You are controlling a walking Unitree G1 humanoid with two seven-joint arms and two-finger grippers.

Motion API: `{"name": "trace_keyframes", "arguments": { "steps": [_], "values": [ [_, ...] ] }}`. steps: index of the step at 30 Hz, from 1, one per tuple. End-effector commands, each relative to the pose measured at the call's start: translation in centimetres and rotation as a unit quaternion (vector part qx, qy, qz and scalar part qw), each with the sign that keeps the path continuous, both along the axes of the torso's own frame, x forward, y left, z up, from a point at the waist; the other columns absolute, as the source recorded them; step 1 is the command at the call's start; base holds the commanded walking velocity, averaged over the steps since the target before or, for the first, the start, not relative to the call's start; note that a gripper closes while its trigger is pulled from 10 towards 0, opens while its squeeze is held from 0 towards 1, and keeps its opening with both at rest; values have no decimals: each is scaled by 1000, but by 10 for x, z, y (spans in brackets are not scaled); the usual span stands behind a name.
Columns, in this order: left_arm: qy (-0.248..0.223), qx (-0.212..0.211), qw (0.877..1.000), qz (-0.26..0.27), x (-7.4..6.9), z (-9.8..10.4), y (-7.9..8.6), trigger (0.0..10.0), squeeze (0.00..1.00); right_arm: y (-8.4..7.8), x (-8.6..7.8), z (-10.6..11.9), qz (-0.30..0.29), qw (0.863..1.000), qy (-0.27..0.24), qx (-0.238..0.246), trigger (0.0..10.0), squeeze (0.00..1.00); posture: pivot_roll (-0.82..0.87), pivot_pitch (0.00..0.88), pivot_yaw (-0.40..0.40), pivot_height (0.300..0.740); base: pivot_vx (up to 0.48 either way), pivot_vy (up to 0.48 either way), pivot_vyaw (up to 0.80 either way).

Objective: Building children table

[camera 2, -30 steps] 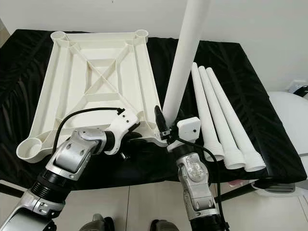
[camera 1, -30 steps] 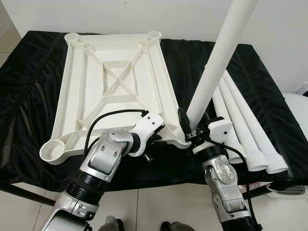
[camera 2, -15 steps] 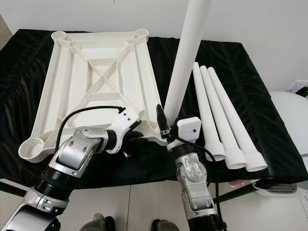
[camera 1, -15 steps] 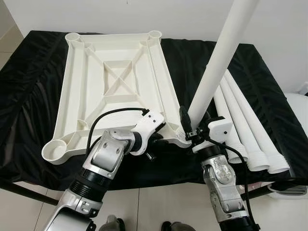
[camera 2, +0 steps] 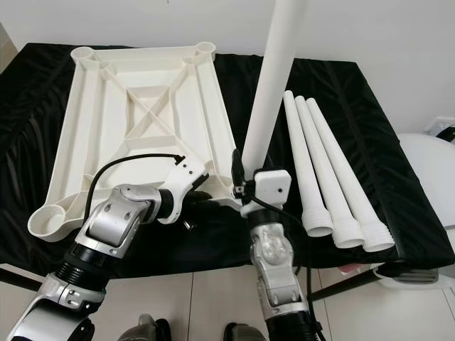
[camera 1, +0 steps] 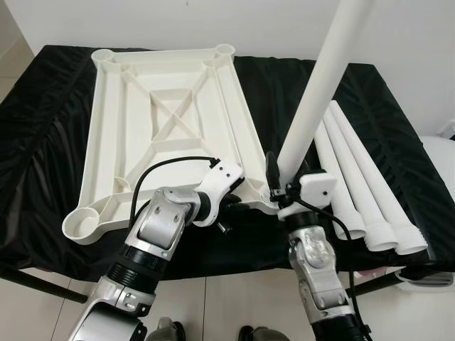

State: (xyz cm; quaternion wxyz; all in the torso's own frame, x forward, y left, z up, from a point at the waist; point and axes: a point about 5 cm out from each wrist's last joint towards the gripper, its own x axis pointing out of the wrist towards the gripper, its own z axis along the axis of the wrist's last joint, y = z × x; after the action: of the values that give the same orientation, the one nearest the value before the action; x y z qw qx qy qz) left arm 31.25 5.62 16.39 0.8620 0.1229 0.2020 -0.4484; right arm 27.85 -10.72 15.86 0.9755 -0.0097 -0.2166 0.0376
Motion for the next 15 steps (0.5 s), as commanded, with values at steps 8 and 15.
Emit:
{"name": "trace_keyframes", "arguments": {
  "steps": [8, 15],
  "values": [
    [-102, -7, 979, 177, 23, 33, 29, 10000, 0, -10, -8, -57, -71, 990, 121, -13, 10000, 0, -6, 169, -12, 740, 0, 0, 0],
    [-103, -6, 978, 180, 25, 35, 29, 10000, 0, -2, -11, -60, -78, 990, 115, -9, 10000, 0, -6, 168, -12, 740, 0, 0, 0]
  ]
}}
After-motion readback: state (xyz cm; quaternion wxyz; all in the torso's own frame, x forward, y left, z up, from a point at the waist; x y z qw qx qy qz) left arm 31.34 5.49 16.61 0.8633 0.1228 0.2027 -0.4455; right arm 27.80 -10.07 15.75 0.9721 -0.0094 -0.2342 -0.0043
